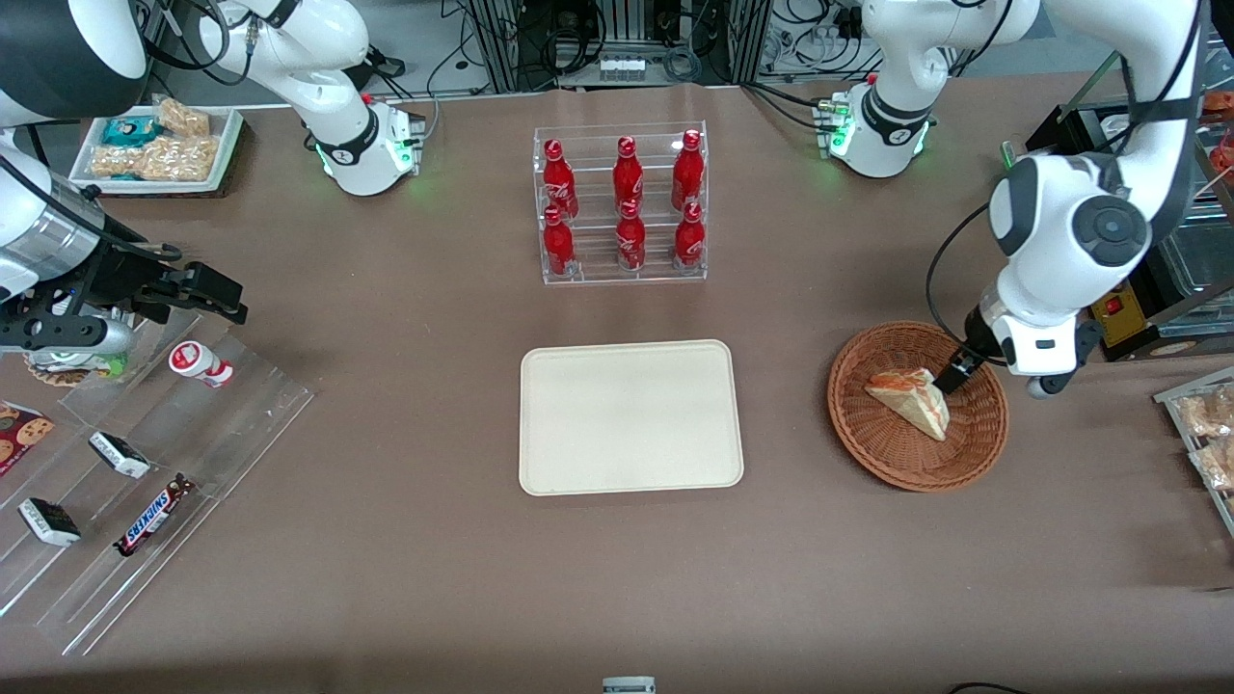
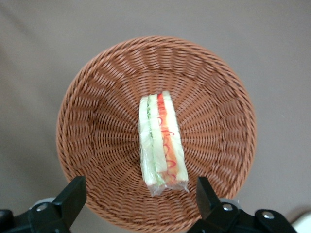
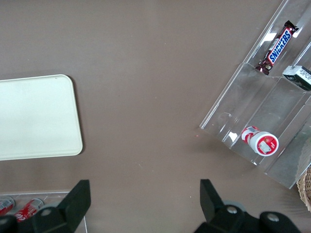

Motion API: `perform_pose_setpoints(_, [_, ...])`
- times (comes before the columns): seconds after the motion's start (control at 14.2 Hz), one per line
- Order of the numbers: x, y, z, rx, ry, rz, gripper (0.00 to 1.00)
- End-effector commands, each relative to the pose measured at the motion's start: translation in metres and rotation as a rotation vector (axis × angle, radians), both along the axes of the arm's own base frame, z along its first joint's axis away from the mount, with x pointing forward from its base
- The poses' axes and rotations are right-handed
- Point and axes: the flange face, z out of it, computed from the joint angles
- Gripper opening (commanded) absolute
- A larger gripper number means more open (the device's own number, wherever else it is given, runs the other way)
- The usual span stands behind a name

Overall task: Place sandwich from basket to tray
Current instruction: 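Lower the left gripper and close it on the wrapped sandwich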

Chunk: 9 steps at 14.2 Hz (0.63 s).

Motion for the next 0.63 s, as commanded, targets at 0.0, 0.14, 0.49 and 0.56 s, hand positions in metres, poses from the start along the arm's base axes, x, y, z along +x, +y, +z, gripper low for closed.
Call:
perform_pose_setpoints(0.0, [0.004,-0.003,-0.031,-0.005,-0.011,0.075,1.0])
perform_pose_setpoints(0.14, [0.006,-0.005,-0.056,-0.009,-0.002,0.078,1.0])
perform_pose_setpoints(0.49, [0.006,-0.017,-0.092,-0.011,0.023,0.059,0.5])
perform_pose_setpoints(0.56, [0.005,-0.023,-0.09,-0.011,0.026,0.028,0.05])
